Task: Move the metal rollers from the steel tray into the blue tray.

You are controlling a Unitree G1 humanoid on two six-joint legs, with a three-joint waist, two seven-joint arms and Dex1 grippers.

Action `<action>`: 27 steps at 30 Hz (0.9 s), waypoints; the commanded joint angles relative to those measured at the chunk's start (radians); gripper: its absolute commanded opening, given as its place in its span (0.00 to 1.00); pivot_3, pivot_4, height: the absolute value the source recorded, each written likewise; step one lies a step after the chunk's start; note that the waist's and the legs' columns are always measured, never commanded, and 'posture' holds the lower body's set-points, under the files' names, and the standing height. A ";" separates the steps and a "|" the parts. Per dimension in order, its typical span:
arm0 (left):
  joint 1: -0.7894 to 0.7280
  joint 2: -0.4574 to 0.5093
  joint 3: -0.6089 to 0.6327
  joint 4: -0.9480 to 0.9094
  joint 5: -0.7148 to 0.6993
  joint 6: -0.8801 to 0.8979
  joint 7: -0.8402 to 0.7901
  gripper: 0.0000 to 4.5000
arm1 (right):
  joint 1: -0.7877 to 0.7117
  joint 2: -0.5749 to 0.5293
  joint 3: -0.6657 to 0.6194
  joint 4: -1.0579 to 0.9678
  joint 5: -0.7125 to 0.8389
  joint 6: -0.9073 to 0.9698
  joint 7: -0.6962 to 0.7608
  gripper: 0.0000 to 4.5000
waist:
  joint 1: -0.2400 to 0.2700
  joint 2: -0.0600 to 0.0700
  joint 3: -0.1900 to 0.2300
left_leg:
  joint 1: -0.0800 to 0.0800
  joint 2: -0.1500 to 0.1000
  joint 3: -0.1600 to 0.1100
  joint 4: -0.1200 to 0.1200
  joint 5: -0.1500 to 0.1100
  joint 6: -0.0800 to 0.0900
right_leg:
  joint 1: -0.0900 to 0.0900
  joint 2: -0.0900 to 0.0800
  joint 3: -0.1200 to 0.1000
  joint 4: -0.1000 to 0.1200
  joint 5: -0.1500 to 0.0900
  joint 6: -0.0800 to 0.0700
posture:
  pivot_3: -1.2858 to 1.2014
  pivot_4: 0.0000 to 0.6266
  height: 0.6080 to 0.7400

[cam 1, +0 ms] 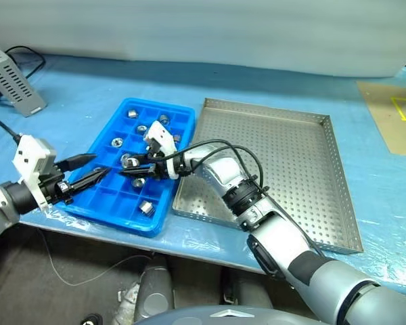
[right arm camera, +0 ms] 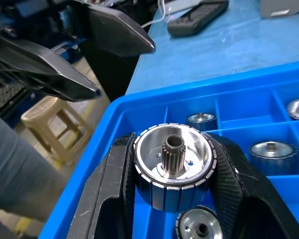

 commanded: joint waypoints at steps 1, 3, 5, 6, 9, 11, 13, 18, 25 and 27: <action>0.012 -0.009 0.096 -0.019 -0.029 0.004 0.061 0.61 | -0.088 0.151 -0.021 0.091 -0.019 -0.006 -0.100 0.37 | 0.011 0.000 0.000 | 0.000 0.000 0.000 0.000 0.000 0.000 | 0.000 0.000 0.000 0.000 0.000 0.000 | 0.65 0.24 1.00; 0.012 -0.014 0.105 -0.024 -0.042 0.009 0.082 0.61 | -0.126 0.203 -0.051 0.157 -0.001 -0.014 -0.136 0.37 | 0.017 0.000 0.000 | 0.001 0.000 -0.001 0.000 0.001 -0.001 | 0.000 0.000 0.000 0.003 0.000 0.000 | 0.65 0.24 1.00; 0.006 -0.022 0.092 -0.036 -0.051 0.014 0.105 0.61 | -0.181 0.247 -0.072 0.251 -0.012 -0.067 -0.211 0.37 | 0.017 0.000 0.000 | 0.002 0.000 -0.001 0.000 0.001 -0.001 | 0.000 0.000 0.000 0.005 0.000 0.001 | 0.65 0.24 1.00; 0.005 -0.024 0.085 -0.041 -0.054 0.013 0.113 0.61 | -0.204 0.263 -0.078 0.286 -0.014 -0.089 -0.229 0.37 | 0.017 0.000 0.000 | 0.002 0.000 -0.002 0.000 0.001 -0.002 | -0.001 0.000 0.000 0.005 -0.001 0.002 | 0.65 0.24 1.00; 0.000 -0.026 0.072 -0.034 -0.060 0.009 0.124 0.61 | -0.263 0.305 -0.104 0.347 0.005 -0.091 -0.257 0.37 | 0.017 0.000 0.000 | 0.002 0.000 -0.004 -0.001 0.001 -0.003 | -0.002 0.000 0.000 0.005 -0.002 0.004 | 0.65 0.24 1.00; -0.010 -0.023 0.066 -0.017 -0.060 0.005 0.128 0.61 | -0.284 0.330 -0.105 0.351 0.017 -0.078 -0.241 0.37 | 0.017 0.000 0.000 | 0.002 0.000 -0.004 -0.001 0.002 -0.003 | -0.002 0.000 0.000 0.005 -0.001 0.001 | 0.65 0.24 1.00; -0.020 -0.018 0.060 -0.003 -0.059 0.004 0.129 0.61 | -0.290 0.349 -0.102 0.324 0.041 -0.045 -0.197 0.37 | 0.017 0.000 0.000 | 0.000 -0.001 -0.004 -0.001 0.002 -0.003 | -0.003 0.001 0.000 0.004 -0.001 0.001 | 0.64 0.24 1.00; -0.043 -0.015 0.044 0.010 -0.066 0.009 0.136 0.61 | -0.274 0.359 -0.061 0.200 0.137 0.122 -0.027 0.37 | 0.014 -0.001 0.000 | -0.005 0.000 -0.004 0.000 0.004 -0.007 | -0.006 0.005 -0.002 0.004 0.001 0.004 | 0.64 0.24 1.00; -0.042 -0.003 0.061 0.040 -0.057 -0.001 0.134 0.61 | -0.211 0.377 0.095 0.147 0.086 0.069 -0.027 0.37 | 0.016 -0.001 0.000 | -0.004 0.008 -0.006 -0.001 0.007 -0.013 | -0.007 0.014 -0.003 0.006 -0.003 -0.003 | 0.65 0.24 1.00; -0.044 -0.004 0.064 0.049 -0.055 -0.005 0.139 0.61 | -0.204 0.390 0.123 0.161 0.081 0.050 -0.031 0.37 | 0.016 -0.001 0.000 | -0.004 0.008 -0.006 -0.001 0.006 -0.013 | -0.007 0.013 -0.003 0.006 -0.003 -0.003 | 0.65 0.24 1.00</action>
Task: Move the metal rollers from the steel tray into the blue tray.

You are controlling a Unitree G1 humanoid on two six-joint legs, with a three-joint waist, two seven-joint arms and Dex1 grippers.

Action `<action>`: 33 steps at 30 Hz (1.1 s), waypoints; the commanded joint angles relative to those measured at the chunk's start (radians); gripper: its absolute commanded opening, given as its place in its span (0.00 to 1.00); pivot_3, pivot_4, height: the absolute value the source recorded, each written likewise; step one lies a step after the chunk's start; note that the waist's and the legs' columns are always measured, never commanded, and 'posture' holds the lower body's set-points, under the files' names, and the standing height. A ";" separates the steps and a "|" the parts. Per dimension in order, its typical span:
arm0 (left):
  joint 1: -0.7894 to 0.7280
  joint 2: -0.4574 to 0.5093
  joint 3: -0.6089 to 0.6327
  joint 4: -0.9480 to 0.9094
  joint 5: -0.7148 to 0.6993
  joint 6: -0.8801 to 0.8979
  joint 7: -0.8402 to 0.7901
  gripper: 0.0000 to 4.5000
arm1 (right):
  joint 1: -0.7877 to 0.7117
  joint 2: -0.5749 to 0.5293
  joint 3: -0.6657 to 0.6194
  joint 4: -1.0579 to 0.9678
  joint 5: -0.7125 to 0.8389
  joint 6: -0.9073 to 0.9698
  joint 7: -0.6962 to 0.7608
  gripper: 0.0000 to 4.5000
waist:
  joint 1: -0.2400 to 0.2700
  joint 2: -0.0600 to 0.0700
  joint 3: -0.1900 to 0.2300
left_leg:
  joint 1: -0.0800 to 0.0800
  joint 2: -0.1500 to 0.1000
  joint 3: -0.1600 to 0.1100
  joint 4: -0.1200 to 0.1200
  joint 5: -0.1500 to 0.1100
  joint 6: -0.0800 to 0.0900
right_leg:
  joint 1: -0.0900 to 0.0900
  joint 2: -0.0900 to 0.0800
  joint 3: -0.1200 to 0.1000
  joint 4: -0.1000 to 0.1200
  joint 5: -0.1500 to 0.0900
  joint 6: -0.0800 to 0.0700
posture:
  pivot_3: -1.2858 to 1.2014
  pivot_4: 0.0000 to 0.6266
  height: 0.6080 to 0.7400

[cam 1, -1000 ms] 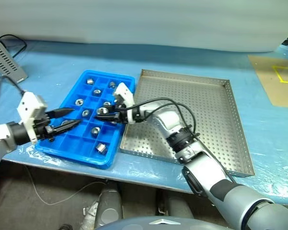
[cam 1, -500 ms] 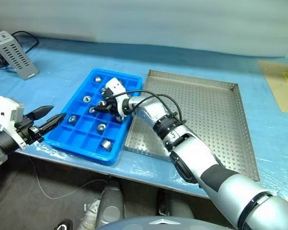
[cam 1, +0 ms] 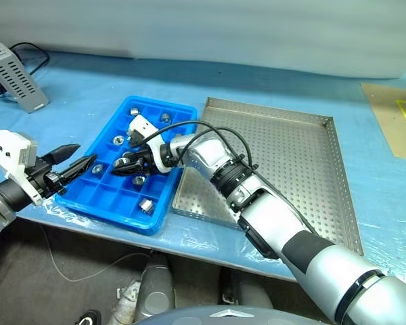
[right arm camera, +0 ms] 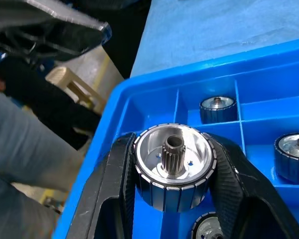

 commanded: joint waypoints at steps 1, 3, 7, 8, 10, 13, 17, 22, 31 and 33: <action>0.000 0.013 0.032 0.003 -0.001 -0.018 0.009 0.61 | 0.022 0.361 0.043 -0.005 -0.011 -0.044 -0.020 0.37 | 0.001 0.000 0.000 | 0.000 0.000 0.000 0.000 0.000 0.000 | 0.000 0.000 0.000 0.000 0.000 0.000 | 0.66 0.24 1.00; 0.011 0.008 0.024 -0.014 -0.004 -0.015 0.010 0.61 | 0.046 0.374 0.084 -0.001 -0.019 -0.038 -0.034 0.37 | 0.002 0.000 0.000 | 0.000 0.000 -0.001 0.000 0.000 0.000 | 0.000 0.000 0.000 0.000 0.000 0.000 | 0.66 0.24 1.00; 0.047 -0.007 -0.009 -0.040 0.007 -0.025 0.011 0.61 | 0.076 0.364 0.131 -0.052 0.013 -0.015 -0.009 0.37 | 0.002 0.000 0.000 | 0.000 0.000 -0.006 0.000 0.000 0.000 | 0.000 0.000 0.000 0.000 0.000 0.000 | 0.66 0.24 1.00; 0.042 -0.012 -0.009 -0.035 0.002 -0.025 0.017 0.61 | 0.077 0.362 0.132 -0.054 0.022 0.002 -0.010 0.37 | 0.002 0.000 0.000 | 0.000 0.000 -0.008 0.000 0.000 0.000 | 0.000 0.000 0.000 0.000 0.000 0.000 | 0.66 0.24 1.00; 0.019 -0.020 -0.020 -0.015 0.001 -0.029 0.032 0.61 | 0.095 0.354 0.163 -0.081 0.037 0.043 0.010 0.37 | 0.003 0.000 0.000 | -0.001 0.000 -0.010 0.000 0.000 -0.001 | 0.000 0.000 0.000 0.000 0.000 0.000 | 0.66 0.24 1.00; -0.006 -0.029 -0.050 0.001 0.006 -0.033 0.039 0.61 | 0.120 0.336 0.202 -0.157 0.088 0.148 0.059 0.37 | 0.004 0.000 0.000 | -0.001 0.000 -0.012 0.000 0.002 -0.003 | 0.001 0.001 -0.001 0.000 0.000 0.000 | 0.65 0.24 1.00; -0.013 -0.030 -0.071 0.015 0.011 -0.036 0.037 0.61 | 0.136 0.323 0.250 -0.213 0.128 0.212 0.075 0.37 | 0.004 0.000 0.000 | 0.000 -0.001 -0.013 0.000 0.003 -0.004 | 0.001 0.001 -0.001 0.001 0.000 0.000 | 0.66 0.24 1.00; -0.019 -0.024 -0.082 0.014 0.010 -0.036 0.036 0.61 | 0.140 0.319 0.270 -0.197 0.123 0.192 0.026 0.37 | 0.005 0.000 0.000 | 0.000 -0.001 -0.016 0.000 0.003 -0.005 | 0.002 0.001 -0.002 0.002 0.000 0.000 | 0.66 0.24 1.00; -0.022 -0.038 -0.108 0.004 0.009 -0.042 0.045 0.61 | 0.122 0.305 0.274 -0.156 0.106 0.123 0.000 0.37 | 0.004 0.000 0.000 | 0.000 -0.001 -0.017 0.000 0.004 -0.006 | 0.002 0.001 -0.003 0.002 0.000 0.000 | 0.65 0.24 1.00; -0.033 -0.039 -0.116 0.013 0.012 -0.045 0.046 0.61 | 0.119 0.303 0.274 -0.151 0.104 0.113 0.004 0.37 | 0.004 -0.001 0.000 | 0.000 -0.001 -0.017 0.000 0.004 -0.006 | 0.002 0.001 -0.003 0.002 0.000 0.000 | 0.65 0.24 1.00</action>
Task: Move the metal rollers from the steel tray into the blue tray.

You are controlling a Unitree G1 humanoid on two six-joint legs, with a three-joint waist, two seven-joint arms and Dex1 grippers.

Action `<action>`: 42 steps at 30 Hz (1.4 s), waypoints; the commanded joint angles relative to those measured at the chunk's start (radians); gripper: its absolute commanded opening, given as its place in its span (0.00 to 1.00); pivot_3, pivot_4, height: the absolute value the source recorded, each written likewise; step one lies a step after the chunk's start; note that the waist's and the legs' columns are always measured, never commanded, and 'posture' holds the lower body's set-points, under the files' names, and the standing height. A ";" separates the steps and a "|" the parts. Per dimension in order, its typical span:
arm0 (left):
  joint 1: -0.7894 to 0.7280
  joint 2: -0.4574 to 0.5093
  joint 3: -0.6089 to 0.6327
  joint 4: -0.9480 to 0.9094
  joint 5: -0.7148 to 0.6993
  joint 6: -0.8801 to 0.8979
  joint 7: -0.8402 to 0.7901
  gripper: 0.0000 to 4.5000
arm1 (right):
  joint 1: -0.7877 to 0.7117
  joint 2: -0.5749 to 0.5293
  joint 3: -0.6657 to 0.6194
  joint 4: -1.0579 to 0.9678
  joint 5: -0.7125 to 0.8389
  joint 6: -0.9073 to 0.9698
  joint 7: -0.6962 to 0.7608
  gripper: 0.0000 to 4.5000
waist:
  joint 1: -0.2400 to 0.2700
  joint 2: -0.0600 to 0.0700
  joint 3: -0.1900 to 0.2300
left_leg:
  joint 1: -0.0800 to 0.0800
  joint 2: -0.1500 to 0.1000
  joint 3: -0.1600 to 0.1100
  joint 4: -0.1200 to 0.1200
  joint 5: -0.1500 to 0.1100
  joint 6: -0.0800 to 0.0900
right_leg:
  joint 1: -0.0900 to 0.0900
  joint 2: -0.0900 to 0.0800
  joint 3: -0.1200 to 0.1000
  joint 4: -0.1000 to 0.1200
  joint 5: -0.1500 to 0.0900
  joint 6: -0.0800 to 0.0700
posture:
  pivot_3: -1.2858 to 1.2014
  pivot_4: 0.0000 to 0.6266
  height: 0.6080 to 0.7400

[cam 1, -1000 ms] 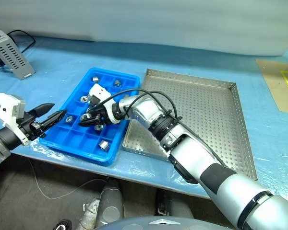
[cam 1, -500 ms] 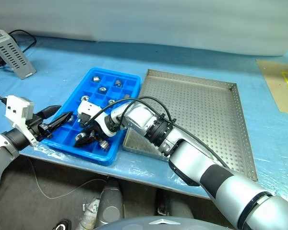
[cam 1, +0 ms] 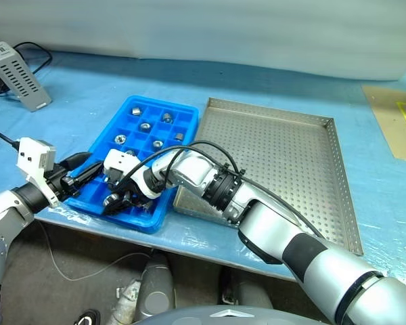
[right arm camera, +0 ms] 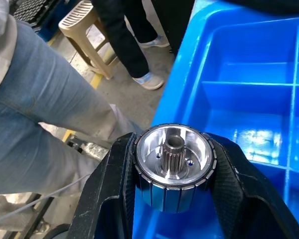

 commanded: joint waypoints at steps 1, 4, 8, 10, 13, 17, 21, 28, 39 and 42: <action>-0.024 0.000 -0.003 -0.014 0.004 -0.027 0.006 0.61 | 0.081 0.303 -0.015 -0.003 0.005 -0.034 0.008 0.37 | 0.000 0.000 0.000 | 0.000 0.000 0.000 0.000 0.000 0.000 | 0.000 0.000 0.000 0.000 0.000 0.000 | 0.65 0.24 1.00; -0.029 -0.002 -0.014 -0.010 0.005 -0.034 0.004 0.61 | 0.079 0.296 -0.026 0.003 0.002 -0.060 0.007 0.60 | -0.001 0.000 0.000 | 0.000 0.000 0.000 0.000 0.000 0.000 | 0.000 0.000 0.000 0.000 0.000 0.000 | 0.65 0.24 1.00; -0.036 -0.003 -0.027 0.000 0.007 -0.042 0.000 0.61 | 0.058 0.294 -0.046 0.035 -0.003 -0.062 -0.012 0.88 | -0.001 0.000 0.000 | 0.000 0.000 0.000 0.000 0.000 -0.001 | 0.000 0.000 0.000 0.001 0.000 0.000 | 0.64 0.24 1.00; -0.051 -0.005 -0.039 0.009 0.007 -0.045 -0.002 0.61 | 0.035 0.279 -0.065 0.045 -0.012 -0.095 -0.013 0.88 | -0.003 0.000 0.000 | 0.000 0.000 0.000 0.001 0.000 -0.001 | 0.000 0.000 0.000 0.001 0.000 0.000 | 0.64 0.24 1.00; -0.076 -0.012 -0.060 0.024 0.013 -0.053 -0.004 0.61 | -0.002 0.254 -0.108 0.074 -0.035 -0.139 -0.047 0.88 | -0.004 0.000 0.000 | 0.000 0.000 0.000 0.001 0.001 -0.001 | 0.000 0.000 0.000 0.003 0.000 0.000 | 0.63 0.24 1.00; -0.147 -0.035 -0.106 0.069 0.023 -0.070 -0.002 0.61 | -0.029 0.080 -0.278 -0.003 -0.017 -0.145 -0.135 0.88 | -0.005 0.000 0.000 | 0.001 0.000 0.000 0.004 0.001 -0.002 | -0.001 0.000 0.000 0.008 -0.001 -0.001 | 0.59 0.24 1.00; -0.196 -0.062 -0.147 0.112 0.036 -0.090 -0.006 0.61 | 0.052 -0.118 -0.516 -0.193 0.047 -0.046 -0.240 0.88 | -0.005 -0.001 -0.001 | 0.004 0.000 0.000 0.005 0.003 -0.005 | 0.001 0.000 0.001 0.013 -0.001 -0.002 | 0.58 0.24 1.00; -0.320 -0.147 -0.278 0.196 0.071 -0.127 -0.026 0.61 | 0.290 -0.430 -0.763 -0.600 0.151 0.142 -0.251 0.88 | -0.004 -0.002 -0.001 | 0.006 -0.009 0.002 0.008 0.003 -0.005 | 0.006 -0.004 0.003 0.012 0.003 0.006 | 0.54 0.24 1.00; -0.453 -0.243 -0.399 0.327 0.135 -0.178 -0.084 0.61 | 0.530 -0.559 -0.863 -0.615 0.116 0.059 -0.254 0.88 | -0.059 -0.001 -0.001 | 0.008 -0.005 0.006 0.006 0.003 -0.004 | 0.005 0.001 0.004 0.012 0.000 -0.002 | 0.51 0.24 1.00; -0.469 -0.263 -0.423 0.340 0.151 -0.186 -0.093 0.61 | 0.566 -0.540 -0.854 -0.585 0.077 -0.002 -0.281 0.88 | -0.060 -0.001 -0.001 | 0.008 -0.006 0.007 0.007 0.003 -0.004 | 0.005 0.001 0.004 0.012 0.000 -0.002 | 0.52 0.24 1.00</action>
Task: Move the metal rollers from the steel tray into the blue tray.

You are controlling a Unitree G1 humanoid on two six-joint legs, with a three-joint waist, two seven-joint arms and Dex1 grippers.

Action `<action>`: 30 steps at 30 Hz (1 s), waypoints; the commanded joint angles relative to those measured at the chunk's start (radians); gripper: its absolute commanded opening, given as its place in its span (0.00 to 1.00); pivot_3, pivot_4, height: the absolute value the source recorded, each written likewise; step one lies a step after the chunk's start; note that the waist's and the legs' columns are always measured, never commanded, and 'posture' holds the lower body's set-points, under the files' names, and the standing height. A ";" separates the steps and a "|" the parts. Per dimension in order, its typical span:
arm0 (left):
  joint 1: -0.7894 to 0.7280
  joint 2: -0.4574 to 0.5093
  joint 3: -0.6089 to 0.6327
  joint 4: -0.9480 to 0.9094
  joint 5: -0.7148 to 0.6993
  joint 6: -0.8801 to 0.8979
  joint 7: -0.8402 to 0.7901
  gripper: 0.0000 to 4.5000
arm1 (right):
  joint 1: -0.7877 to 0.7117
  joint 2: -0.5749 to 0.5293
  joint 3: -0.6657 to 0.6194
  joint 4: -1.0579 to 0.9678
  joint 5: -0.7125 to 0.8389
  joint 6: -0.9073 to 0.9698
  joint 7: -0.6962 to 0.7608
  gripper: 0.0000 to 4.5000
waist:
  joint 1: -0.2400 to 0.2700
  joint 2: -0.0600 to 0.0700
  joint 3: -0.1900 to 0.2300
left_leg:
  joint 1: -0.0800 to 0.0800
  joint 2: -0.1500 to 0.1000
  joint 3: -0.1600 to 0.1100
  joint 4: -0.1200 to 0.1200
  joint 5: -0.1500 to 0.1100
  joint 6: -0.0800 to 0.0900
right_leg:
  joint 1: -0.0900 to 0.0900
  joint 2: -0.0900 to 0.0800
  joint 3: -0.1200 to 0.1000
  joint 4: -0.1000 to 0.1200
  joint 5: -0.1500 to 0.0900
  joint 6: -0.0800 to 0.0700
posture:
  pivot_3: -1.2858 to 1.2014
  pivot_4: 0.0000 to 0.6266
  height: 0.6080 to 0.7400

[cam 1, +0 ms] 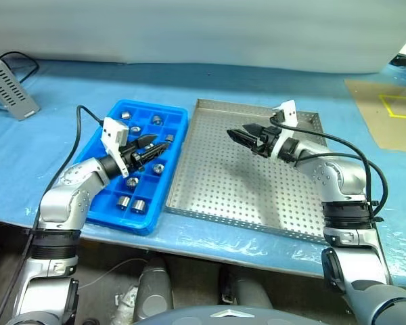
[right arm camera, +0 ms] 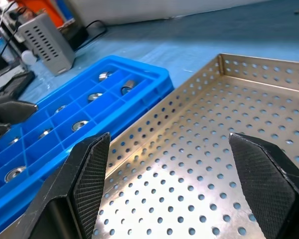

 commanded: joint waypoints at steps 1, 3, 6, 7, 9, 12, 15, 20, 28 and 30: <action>-0.035 -0.013 -0.020 0.004 0.020 -0.029 -0.018 0.61 | 0.029 0.017 -0.008 0.007 -0.032 -0.081 -0.016 0.88 | 0.000 0.000 0.000 | 0.000 0.000 0.000 0.000 0.000 0.000 | 0.000 0.000 0.000 0.000 0.000 0.000 | 0.52 0.24 1.00; -0.053 -0.023 -0.026 0.022 0.030 -0.035 -0.017 0.61 | 0.043 0.024 0.004 0.012 -0.044 -0.105 -0.013 0.88 | 0.001 0.000 0.000 | 0.000 0.000 0.000 0.000 0.000 0.000 | 0.000 -0.001 0.000 0.000 0.000 0.000 | 0.52 0.24 1.00; -0.077 -0.037 -0.030 0.049 0.045 -0.040 -0.010 0.61 | 0.043 0.040 0.004 0.036 -0.059 -0.134 -0.024 0.88 | 0.001 0.000 0.000 | 0.000 -0.001 0.000 0.001 0.000 0.000 | 0.000 -0.001 0.000 0.000 0.000 0.000 | 0.53 0.24 1.00; -0.079 -0.041 -0.032 0.048 0.048 -0.040 -0.010 0.61 | 0.040 0.046 0.001 0.046 -0.062 -0.143 -0.028 0.88 | 0.001 0.000 0.000 | 0.000 -0.001 0.000 0.001 0.000 0.000 | 0.000 -0.001 0.000 0.000 0.000 -0.001 | 0.53 0.24 1.00; -0.078 -0.046 -0.036 0.039 0.051 -0.038 -0.009 0.61 | 0.033 0.058 -0.002 0.068 -0.068 -0.161 -0.034 0.88 | 0.001 0.000 0.000 | 0.000 -0.001 0.000 0.000 0.000 0.001 | 0.000 -0.002 0.000 0.000 0.000 -0.001 | 0.53 0.24 1.00; -0.072 -0.048 -0.035 0.030 0.053 -0.034 -0.007 0.61 | 0.028 0.066 0.000 0.086 -0.081 -0.185 -0.039 0.88 | 0.002 0.000 0.000 | 0.000 -0.001 0.000 0.000 0.000 0.001 | 0.000 -0.002 0.000 0.000 0.000 -0.001 | 0.53 0.24 1.00; -0.068 -0.049 -0.026 0.026 0.052 -0.030 -0.002 0.61 | 0.021 0.072 -0.007 0.098 -0.085 -0.199 -0.045 0.88 | 0.002 0.000 0.000 | 0.000 -0.001 0.000 0.000 -0.001 0.001 | 0.000 -0.002 0.000 0.000 0.000 -0.001 | 0.53 0.24 1.00; -0.085 -0.048 -0.018 0.035 0.052 -0.032 0.002 0.61 | 0.013 0.069 -0.014 0.126 -0.102 -0.211 -0.066 0.88 | 0.002 0.000 0.000 | 0.000 -0.001 0.000 0.000 -0.001 0.002 | 0.000 -0.002 0.000 0.000 0.000 -0.001 | 0.54 0.24 1.00; -0.075 -0.059 -0.024 0.029 0.052 -0.040 0.008 0.61 | 0.029 0.056 -0.021 0.105 -0.100 -0.194 -0.069 0.88 | 0.002 0.000 0.000 | 0.000 -0.001 0.000 0.000 -0.001 0.002 | 0.000 -0.002 0.000 -0.001 0.000 -0.001 | 0.53 0.24 1.00; -0.086 -0.060 -0.023 0.040 0.054 -0.047 0.007 0.61 | 0.023 0.051 -0.022 0.109 -0.102 -0.190 -0.072 0.88 | 0.001 0.000 0.000 | 0.000 -0.001 0.000 0.000 -0.001 0.002 | 0.000 -0.002 0.000 -0.001 0.000 -0.001 | 0.52 0.24 1.00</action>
